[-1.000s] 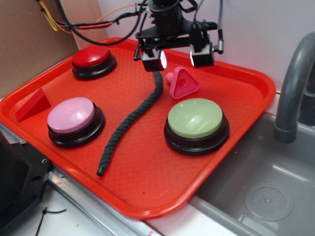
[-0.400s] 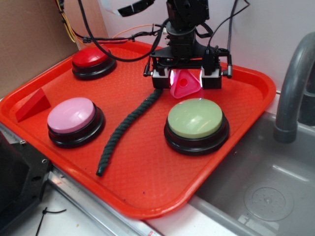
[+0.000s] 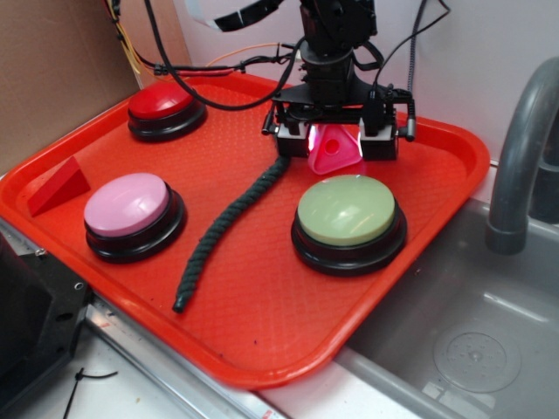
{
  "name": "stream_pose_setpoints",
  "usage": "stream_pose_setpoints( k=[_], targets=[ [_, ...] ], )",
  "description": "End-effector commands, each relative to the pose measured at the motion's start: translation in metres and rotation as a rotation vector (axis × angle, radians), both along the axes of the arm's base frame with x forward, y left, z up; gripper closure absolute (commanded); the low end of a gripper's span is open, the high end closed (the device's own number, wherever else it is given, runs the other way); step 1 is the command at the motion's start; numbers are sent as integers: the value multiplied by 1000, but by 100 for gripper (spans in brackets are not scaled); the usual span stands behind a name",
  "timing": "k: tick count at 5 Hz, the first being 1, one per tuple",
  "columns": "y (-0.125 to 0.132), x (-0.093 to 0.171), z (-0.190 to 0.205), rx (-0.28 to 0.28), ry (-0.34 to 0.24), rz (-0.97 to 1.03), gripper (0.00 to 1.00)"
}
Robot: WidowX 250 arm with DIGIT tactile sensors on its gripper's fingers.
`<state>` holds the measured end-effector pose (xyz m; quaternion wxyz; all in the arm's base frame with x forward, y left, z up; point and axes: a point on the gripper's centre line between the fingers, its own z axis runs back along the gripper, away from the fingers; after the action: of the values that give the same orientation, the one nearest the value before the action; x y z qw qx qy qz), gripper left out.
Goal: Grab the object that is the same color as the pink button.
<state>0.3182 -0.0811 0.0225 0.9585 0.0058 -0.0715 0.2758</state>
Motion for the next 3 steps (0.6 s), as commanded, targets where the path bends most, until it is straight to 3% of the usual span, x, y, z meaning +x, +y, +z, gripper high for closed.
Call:
stream_pose_setpoints(
  k=[1, 3],
  targets=[
    [16, -1, 29, -40, 24, -138, 100],
    [44, -37, 99, -30, 13, -409, 100]
  ],
)
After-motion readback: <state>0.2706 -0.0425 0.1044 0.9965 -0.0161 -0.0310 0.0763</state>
